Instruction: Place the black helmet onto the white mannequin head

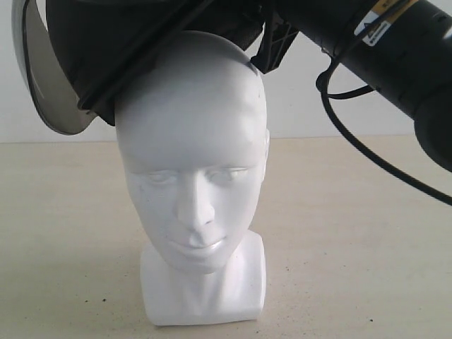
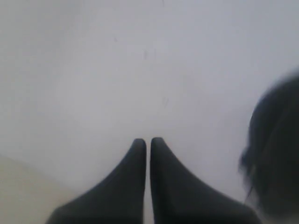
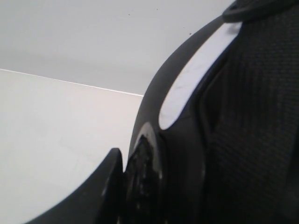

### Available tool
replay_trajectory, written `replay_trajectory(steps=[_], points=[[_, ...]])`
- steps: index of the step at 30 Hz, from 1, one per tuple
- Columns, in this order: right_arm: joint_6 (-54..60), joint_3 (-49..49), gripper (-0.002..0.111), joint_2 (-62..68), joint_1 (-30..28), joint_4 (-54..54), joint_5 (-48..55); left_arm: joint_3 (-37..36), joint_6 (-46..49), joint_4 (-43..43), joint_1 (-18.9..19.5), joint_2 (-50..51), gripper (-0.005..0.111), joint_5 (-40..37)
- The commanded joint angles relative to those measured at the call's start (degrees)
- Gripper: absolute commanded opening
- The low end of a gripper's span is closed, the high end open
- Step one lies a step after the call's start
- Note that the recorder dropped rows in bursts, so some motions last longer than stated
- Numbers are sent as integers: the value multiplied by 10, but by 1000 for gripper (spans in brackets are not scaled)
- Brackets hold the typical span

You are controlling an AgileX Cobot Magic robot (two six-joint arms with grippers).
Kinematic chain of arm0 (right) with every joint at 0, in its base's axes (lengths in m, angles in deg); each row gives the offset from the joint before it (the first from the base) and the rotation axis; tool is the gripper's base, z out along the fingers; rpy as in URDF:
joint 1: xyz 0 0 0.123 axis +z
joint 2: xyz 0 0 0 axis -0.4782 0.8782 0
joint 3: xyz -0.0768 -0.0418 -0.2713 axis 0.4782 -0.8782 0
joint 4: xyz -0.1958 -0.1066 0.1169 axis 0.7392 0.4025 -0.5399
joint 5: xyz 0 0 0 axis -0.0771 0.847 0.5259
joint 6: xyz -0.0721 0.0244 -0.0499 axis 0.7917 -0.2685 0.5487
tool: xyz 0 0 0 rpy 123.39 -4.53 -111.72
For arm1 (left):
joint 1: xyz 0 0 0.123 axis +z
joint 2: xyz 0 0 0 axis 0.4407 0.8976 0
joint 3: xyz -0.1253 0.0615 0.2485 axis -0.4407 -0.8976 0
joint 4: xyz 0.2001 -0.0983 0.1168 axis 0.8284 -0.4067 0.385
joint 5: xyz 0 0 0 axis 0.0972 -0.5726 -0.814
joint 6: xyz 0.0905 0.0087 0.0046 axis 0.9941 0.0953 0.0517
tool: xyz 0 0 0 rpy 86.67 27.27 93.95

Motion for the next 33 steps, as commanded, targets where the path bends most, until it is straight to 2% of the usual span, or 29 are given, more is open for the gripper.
replay_trajectory(steps=[1, 3, 4, 5, 6, 8, 10, 14, 19, 24, 27, 29, 31, 33], points=[[39, 1, 0, -15, -14, -5, 2, -2, -166, -72, -5, -2, 4, 300], [39, 1, 0, -15, -14, -5, 2, -2, -176, -70, -5, -2, 4, 401], [39, 1, 0, -15, -14, -5, 2, -2, -196, -62, -5, -2, 4, 431], [39, 1, 0, -15, -14, -5, 2, -2, -225, -47, -5, -2, 4, 424], [39, 1, 0, -15, -14, -5, 2, 7, -265, -45, -5, -2, 4, 373], [39, 1, 0, -15, -14, -4, 3, 64, -323, -27, -6, -2, 4, 149], [39, 1, 0, -15, -14, -4, 3, 121, -296, -17, -6, 18, 4, 4], [39, 1, 0, -15, -14, -1, 3, 236, -172, 2, -6, 135, 4, -70], [39, 1, 0, -15, -14, 5, 2, 377, -157, 14, -6, 327, 4, -161], [39, 1, 0, -15, -14, 5, 2, 534, -81, 7, -6, 502, 4, -257], [41, 1, 0, -15, -14, 5, 7, 636, 3, -47, -5, 597, 4, -336], [41, 1, 0, -15, -14, 5, 7, 702, 136, -138, 8, 646, 4, -405], [46, 1, 0, -15, -14, 5, 7, 773, 267, -279, 36, 694, 4, -502], [46, 1, 0, -15, -14, 5, 7, 838, 363, -375, 86, 745, 4, -614]])
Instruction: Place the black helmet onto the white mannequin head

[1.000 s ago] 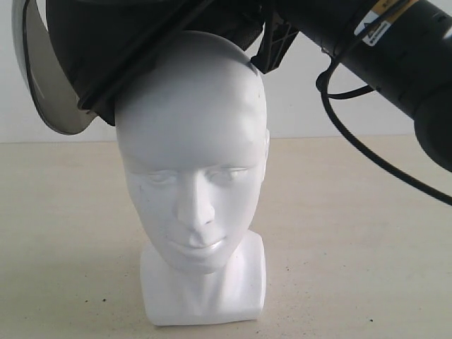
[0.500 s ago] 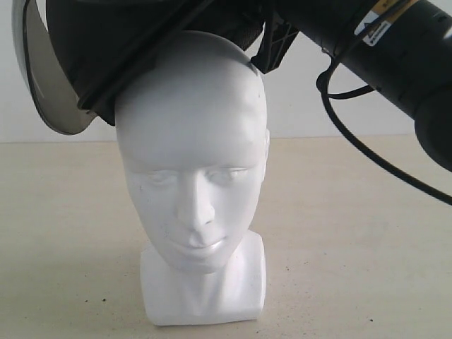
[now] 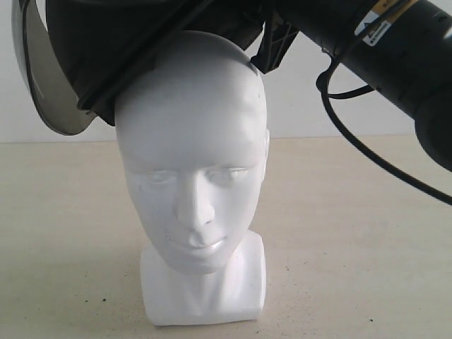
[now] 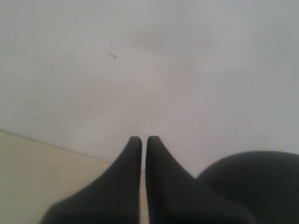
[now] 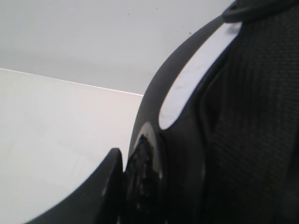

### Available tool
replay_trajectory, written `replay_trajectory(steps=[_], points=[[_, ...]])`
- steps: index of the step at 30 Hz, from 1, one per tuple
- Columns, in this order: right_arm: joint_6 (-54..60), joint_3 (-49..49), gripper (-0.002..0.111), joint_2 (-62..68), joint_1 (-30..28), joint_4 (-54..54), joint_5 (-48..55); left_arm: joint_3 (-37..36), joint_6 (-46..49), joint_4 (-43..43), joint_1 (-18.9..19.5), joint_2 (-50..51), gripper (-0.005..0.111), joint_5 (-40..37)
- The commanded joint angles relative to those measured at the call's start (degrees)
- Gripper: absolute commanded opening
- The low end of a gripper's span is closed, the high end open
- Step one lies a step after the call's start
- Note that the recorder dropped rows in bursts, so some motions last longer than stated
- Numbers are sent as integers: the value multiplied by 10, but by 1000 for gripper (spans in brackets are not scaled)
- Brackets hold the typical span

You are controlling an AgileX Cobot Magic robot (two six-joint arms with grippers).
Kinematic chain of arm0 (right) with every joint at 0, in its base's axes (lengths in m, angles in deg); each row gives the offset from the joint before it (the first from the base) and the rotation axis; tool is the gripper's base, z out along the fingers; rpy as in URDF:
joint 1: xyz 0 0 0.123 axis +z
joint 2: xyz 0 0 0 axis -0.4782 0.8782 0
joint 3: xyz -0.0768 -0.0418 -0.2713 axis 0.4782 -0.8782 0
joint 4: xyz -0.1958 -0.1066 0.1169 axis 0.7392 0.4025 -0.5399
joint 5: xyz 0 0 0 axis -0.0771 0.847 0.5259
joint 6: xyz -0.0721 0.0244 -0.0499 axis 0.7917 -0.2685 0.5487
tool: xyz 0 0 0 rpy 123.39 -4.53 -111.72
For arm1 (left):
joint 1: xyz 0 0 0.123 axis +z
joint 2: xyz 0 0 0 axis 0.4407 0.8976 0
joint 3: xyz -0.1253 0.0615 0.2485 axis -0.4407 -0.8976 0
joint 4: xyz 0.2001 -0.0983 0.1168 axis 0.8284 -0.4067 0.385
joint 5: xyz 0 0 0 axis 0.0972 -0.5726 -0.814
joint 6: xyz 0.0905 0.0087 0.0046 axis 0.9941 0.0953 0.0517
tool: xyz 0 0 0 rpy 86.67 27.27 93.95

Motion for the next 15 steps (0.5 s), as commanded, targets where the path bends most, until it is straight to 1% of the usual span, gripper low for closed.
replay_trajectory(steps=[1, 2, 3, 5, 6, 8, 11, 15], points=[[48, 1, 0, -15, -13, 4, 7, 135, 227, -202, 91, 99, 4, -224], [48, 1, 0, -15, -13, 4, 7, 159, 235, -218, 112, 122, 4, -264], [48, 1, 0, -15, -13, 4, 7, 174, 238, -233, 132, 142, 4, -283], [48, 1, 0, -15, -13, 4, 7, 179, 270, -266, 155, 176, 4, -296], [47, 1, 0, -15, -13, 5, 7, 178, 303, -288, 156, 194, 4, -308], [51, 1, 0, -15, -13, 5, 5, 177, 353, -329, 155, 228, 4, -340], [55, 1, 0, -15, -13, 5, 7, 177, 423, -389, 136, 287, 4, -401], [61, 1, 0, -15, -13, 5, 6, 177, 449, -417, 111, 341, 4, -410]])
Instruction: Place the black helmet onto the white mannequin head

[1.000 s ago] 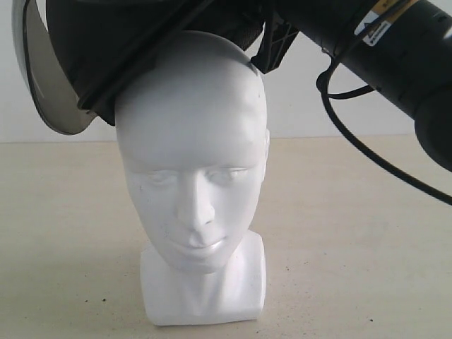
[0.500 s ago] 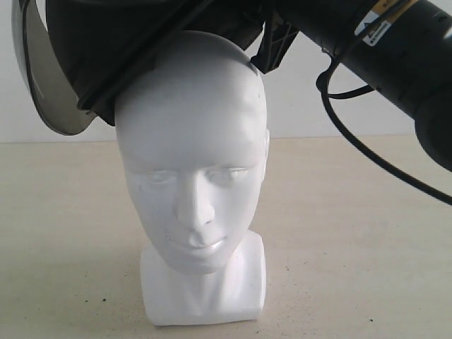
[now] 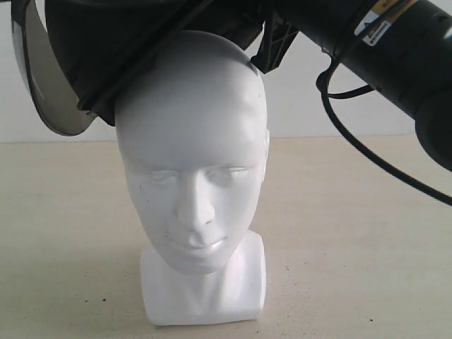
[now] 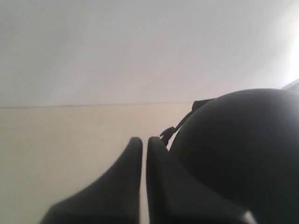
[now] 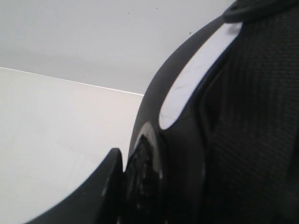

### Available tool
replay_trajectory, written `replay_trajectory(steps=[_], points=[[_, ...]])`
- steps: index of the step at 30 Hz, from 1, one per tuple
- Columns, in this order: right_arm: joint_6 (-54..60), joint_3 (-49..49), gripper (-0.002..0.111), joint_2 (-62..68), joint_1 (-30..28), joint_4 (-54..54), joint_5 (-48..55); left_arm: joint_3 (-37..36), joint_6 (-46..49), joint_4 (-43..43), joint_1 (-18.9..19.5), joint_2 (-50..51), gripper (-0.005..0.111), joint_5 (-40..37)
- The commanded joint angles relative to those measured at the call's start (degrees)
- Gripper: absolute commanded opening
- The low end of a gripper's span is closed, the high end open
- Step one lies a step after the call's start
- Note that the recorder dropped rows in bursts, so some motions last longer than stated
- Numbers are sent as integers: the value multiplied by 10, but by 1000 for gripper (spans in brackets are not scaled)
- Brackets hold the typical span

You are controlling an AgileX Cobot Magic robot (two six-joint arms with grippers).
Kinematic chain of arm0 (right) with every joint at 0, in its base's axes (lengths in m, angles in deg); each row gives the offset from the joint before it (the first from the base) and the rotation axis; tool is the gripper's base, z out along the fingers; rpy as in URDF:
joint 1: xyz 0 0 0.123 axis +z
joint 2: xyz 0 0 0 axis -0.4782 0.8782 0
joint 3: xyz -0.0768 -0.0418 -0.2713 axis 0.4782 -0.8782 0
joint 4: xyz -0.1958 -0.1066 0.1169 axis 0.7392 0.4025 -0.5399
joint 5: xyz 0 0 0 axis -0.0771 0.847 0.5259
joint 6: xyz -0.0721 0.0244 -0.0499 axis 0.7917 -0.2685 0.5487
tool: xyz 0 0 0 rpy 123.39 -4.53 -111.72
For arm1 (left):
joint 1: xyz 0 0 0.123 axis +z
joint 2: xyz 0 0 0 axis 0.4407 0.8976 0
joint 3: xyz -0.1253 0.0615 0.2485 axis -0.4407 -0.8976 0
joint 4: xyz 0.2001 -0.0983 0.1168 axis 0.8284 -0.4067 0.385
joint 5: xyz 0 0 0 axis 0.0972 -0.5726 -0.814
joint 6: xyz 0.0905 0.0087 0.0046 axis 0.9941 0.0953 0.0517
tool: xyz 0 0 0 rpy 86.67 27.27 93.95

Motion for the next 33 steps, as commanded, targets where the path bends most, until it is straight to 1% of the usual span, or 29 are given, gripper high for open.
replay_trajectory(steps=[1, 12, 16, 24, 30, 33], points=[[59, 1, 0, -15, -13, 4, 6, 3, 41, -41, -29, 47, 4, -21], [100, 1, 0, -16, -13, -9, 6, 3, 36, -11, -119, 50, 4, -21], [119, 1, 0, -22, -13, -12, 16, 3, 26, -3, -138, 42, 4, -21], [161, 2, 0, -40, -13, -35, 87, 3, 19, -2, -144, 14, 4, -21], [162, 2, 0, -40, -13, -35, 87, 3, 9, -2, -146, 8, 4, -21], [162, 2, 1, -40, -13, -35, 87, 3, 7, -2, -154, 3, 4, -21]])
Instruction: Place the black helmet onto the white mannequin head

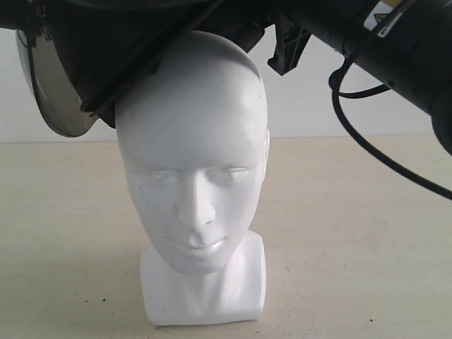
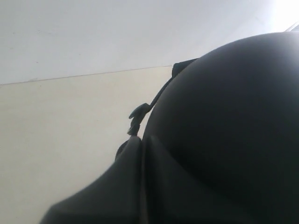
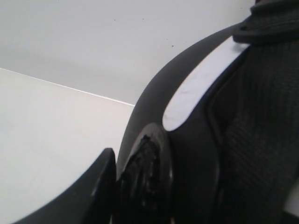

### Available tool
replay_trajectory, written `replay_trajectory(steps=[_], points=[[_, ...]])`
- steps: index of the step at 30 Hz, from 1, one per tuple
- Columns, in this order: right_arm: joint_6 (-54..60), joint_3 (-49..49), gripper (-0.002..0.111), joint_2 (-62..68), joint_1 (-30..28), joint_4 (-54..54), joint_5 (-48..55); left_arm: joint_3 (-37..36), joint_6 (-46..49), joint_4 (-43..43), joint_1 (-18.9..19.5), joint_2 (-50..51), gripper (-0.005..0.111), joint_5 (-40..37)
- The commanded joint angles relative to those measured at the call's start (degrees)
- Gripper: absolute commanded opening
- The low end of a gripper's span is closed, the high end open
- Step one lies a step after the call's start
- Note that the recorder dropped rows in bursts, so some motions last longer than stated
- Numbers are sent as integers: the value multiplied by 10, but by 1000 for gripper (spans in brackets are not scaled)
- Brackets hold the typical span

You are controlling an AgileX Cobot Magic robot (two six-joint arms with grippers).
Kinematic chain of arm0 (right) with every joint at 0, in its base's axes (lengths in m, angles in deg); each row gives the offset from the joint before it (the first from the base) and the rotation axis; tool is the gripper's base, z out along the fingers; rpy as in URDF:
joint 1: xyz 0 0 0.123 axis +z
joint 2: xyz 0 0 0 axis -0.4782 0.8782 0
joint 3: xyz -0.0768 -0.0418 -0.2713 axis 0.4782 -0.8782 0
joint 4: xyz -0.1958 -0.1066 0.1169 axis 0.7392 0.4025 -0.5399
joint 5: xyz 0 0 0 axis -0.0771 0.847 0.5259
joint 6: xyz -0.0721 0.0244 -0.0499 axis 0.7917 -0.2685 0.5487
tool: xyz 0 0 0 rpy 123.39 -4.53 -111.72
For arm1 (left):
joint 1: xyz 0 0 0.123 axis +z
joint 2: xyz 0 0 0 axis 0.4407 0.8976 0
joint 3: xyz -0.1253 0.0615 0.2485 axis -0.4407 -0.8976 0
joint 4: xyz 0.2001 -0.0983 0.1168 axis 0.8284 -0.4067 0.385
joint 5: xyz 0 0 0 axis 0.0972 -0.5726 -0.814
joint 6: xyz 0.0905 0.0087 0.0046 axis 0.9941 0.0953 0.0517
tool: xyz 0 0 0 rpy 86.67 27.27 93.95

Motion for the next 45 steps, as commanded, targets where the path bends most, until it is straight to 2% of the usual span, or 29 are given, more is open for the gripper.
replay_trajectory(steps=[1, 2, 3, 5, 9, 16, 21, 29, 37, 45], points=[[70, 3, 9, -15, -16, -3, 16, 3, -8, -35, -24, -23, 4, -68], [70, 3, 15, -15, -16, -3, 16, 3, -8, -35, -24, -24, 4, -68], [70, 3, 29, -15, -16, -3, 16, 3, -8, -35, -24, -26, 4, -68], [70, 3, 42, -15, -16, -3, 16, 3, -8, -35, -24, -28, 4, -68], [71, 3, 43, -15, -16, -1, 16, 3, -12, -36, -25, -27, 4, -68], [76, 3, 43, -24, -16, -2, 51, 3, -14, -36, -48, -28, 4, -68], [90, 3, 43, -36, -16, -2, 98, 3, -14, -35, -48, -30, 4, -68], [101, 3, 43, -41, -16, -4, 108, 3, -22, -35, -48, -39, 4, -68], [100, 3, 43, -41, -16, -3, 143, 3, -22, -32, -71, -49, 4, -68], [124, 3, 43, -41, -16, -3, 201, 3, -22, -21, -71, -49, 4, -68]])
